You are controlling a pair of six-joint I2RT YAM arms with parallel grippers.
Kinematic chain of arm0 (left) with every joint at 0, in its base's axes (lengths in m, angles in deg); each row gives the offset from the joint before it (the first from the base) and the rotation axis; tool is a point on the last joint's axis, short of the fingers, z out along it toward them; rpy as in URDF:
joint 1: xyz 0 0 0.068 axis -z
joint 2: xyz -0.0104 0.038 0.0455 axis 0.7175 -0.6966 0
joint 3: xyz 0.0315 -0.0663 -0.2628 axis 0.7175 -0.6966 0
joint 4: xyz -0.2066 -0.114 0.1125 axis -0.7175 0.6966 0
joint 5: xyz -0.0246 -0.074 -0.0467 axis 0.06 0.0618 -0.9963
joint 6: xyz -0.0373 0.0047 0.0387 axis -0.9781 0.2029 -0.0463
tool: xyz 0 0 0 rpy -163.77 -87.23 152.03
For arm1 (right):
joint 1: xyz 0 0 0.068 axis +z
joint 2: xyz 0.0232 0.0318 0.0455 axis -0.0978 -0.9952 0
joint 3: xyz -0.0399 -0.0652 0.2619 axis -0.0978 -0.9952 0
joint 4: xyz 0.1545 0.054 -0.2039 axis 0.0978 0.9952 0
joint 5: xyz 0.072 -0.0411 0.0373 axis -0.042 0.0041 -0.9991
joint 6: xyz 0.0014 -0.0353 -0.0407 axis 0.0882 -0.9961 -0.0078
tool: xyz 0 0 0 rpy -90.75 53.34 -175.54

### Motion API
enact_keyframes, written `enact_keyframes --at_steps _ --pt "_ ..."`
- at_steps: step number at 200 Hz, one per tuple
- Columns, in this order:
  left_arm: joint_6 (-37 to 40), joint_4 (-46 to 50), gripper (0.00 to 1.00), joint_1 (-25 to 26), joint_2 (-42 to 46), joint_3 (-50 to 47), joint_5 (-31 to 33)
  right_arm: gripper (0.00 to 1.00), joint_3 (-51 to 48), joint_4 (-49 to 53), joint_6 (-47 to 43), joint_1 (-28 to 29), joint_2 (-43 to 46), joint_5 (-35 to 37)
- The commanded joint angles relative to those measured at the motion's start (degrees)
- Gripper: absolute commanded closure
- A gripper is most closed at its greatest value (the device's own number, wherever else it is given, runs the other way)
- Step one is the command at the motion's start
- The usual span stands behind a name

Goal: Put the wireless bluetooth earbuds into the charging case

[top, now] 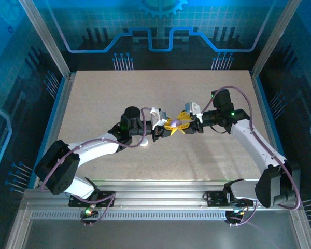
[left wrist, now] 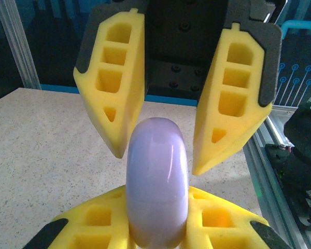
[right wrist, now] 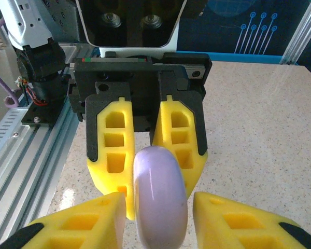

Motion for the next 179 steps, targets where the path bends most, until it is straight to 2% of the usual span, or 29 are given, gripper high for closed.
enact_keyframes --at_steps 1,26,42,67,98,129,142,179 --pt "1.0 -2.0 0.9 -0.2 1.8 0.7 -1.9 0.65 1.9 2.1 -1.5 0.6 -0.8 -1.6" --pt "1.0 -2.2 0.9 -0.2 1.9 0.7 -2.1 0.76 2.4 3.2 -2.4 0.7 -1.5 -1.5" --pt "1.3 -1.8 0.87 -0.2 2.1 0.8 -1.8 0.79 2.4 3.5 -3.1 0.7 -1.5 -1.2" --pt "2.1 -1.3 0.67 -0.2 2.3 0.3 -0.2 0.79 3.0 5.0 -3.8 0.2 -1.7 -0.6" --pt "-0.3 -2.5 0.31 -1.1 2.4 -1.2 3.5 0.81 5.1 8.9 -3.3 -1.3 -2.7 3.3" --pt "-1.4 -1.5 0.28 -2.6 2.4 -1.8 6.5 0.81 7.3 12.3 -0.7 -4.0 -5.9 9.0" --pt "-1.5 -0.6 0.15 -3.1 2.3 -1.8 8.9 0.81 8.2 13.2 1.0 -4.8 -7.7 12.3" --pt "-1.6 1.9 0.14 -4.6 1.7 -0.7 12.5 0.8 12.1 15.7 6.8 -6.5 -14.1 21.6"
